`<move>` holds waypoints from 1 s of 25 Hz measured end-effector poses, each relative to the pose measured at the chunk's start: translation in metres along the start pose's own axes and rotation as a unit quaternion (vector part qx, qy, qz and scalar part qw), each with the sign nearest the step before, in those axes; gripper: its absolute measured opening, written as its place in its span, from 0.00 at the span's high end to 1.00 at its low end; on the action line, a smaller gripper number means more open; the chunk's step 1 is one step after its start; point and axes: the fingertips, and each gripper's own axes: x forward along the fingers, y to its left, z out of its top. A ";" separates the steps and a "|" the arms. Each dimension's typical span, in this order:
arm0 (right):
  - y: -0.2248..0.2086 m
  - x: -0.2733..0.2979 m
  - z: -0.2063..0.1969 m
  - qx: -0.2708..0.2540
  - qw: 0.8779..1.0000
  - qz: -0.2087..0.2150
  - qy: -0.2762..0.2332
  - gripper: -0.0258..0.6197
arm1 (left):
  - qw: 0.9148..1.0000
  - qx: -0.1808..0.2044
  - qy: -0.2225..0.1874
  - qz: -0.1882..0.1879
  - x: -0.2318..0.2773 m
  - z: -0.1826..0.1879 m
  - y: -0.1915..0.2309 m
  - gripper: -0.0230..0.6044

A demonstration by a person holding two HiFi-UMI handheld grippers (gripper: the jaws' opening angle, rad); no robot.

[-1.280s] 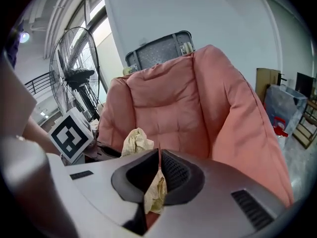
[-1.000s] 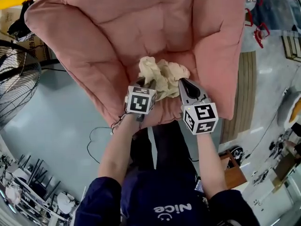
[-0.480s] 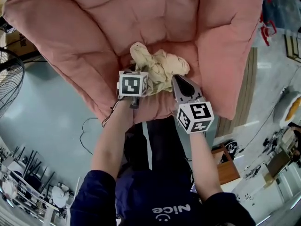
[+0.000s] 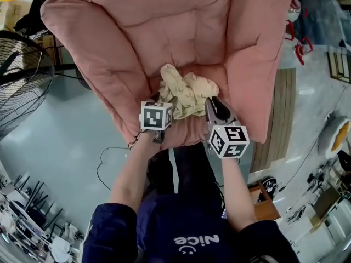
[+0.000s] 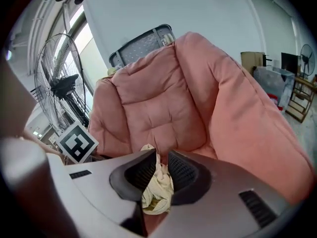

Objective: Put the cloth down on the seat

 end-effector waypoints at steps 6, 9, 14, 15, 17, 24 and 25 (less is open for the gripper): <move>0.025 -0.053 0.030 0.004 1.000 -0.013 -0.028 0.87 | 0.998 0.006 -0.065 -0.022 -0.077 0.017 -0.032 0.47; 0.043 -0.084 0.043 -0.001 0.999 -0.007 -0.043 0.87 | 0.994 0.015 -0.106 -0.035 -0.120 0.030 -0.052 0.46; 0.066 -0.125 0.069 -0.037 0.996 -0.010 -0.076 0.87 | 0.984 0.049 -0.158 -0.060 -0.178 0.042 -0.081 0.46; 0.068 -0.135 0.072 -0.044 0.996 -0.010 -0.081 0.87 | 0.983 0.055 -0.163 -0.062 -0.187 0.040 -0.088 0.46; 0.075 -0.155 0.081 -0.062 0.994 -0.010 -0.094 0.87 | 0.980 0.068 -0.176 -0.065 -0.208 0.038 -0.100 0.46; 0.117 -0.228 0.099 -0.105 0.982 -0.031 -0.156 0.87 | 0.964 0.091 -0.239 -0.070 -0.297 0.019 -0.110 0.46; 0.123 -0.236 0.100 -0.109 0.980 -0.035 -0.164 0.87 | 0.962 0.093 -0.247 -0.070 -0.308 0.016 -0.108 0.46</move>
